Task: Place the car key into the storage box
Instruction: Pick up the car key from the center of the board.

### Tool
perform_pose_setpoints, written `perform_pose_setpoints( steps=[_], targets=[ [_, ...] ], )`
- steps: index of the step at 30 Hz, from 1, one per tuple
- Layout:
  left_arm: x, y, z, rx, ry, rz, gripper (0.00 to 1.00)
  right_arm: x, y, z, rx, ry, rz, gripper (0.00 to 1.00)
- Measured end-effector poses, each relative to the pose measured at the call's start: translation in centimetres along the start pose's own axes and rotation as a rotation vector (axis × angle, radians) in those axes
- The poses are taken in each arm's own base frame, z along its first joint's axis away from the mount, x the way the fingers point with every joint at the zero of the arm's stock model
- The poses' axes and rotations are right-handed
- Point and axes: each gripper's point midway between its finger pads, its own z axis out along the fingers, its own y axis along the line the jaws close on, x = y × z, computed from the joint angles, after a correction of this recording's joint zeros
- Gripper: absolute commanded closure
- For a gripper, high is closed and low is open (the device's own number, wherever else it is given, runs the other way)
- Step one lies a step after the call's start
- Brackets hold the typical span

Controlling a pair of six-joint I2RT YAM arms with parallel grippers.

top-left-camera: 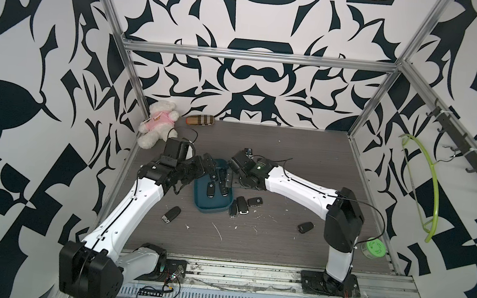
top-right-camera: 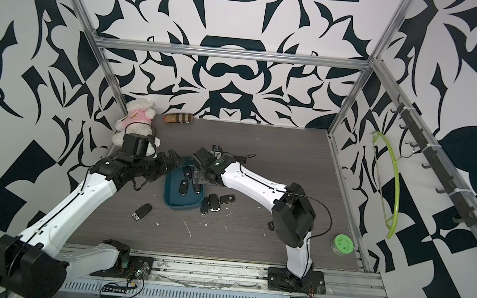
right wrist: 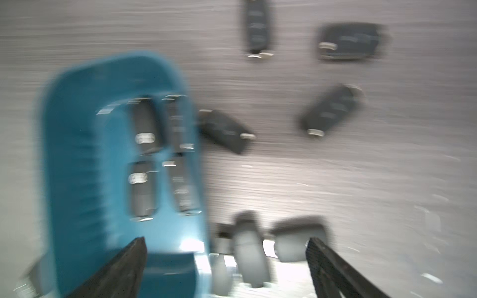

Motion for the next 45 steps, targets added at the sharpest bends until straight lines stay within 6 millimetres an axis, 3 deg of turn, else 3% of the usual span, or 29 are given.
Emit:
perform_pose_setpoints(
  steps=[10, 16, 22, 30, 39, 45],
  targets=[
    [0.7, -4.4, 4.8, 0.079, 0.108, 0.086, 0.01, 1.9, -11.2, -2.9, 0.208, -0.031, 0.208, 0.03],
    [1.6, -6.7, 7.1, 0.115, 0.170, 0.138, 0.01, 5.5, -18.9, -3.0, 0.372, 0.011, 0.357, 0.06],
    [2.1, -7.8, 8.0, 0.143, 0.204, 0.159, 0.01, 8.8, -23.5, -3.4, 0.462, 0.043, 0.483, 0.14],
    [2.1, -8.0, 8.5, 0.150, 0.218, 0.167, 0.01, 11.8, -26.2, -3.3, 0.500, 0.076, 0.598, 0.27],
    [2.0, -8.1, 8.5, 0.153, 0.217, 0.172, 0.01, 15.7, -27.4, -0.9, 0.492, 0.170, 0.700, 0.33],
    [2.1, -8.0, 8.5, 0.150, 0.220, 0.172, 0.01, 15.4, -26.6, 0.1, 0.427, 0.178, 0.753, 0.36]
  ],
)
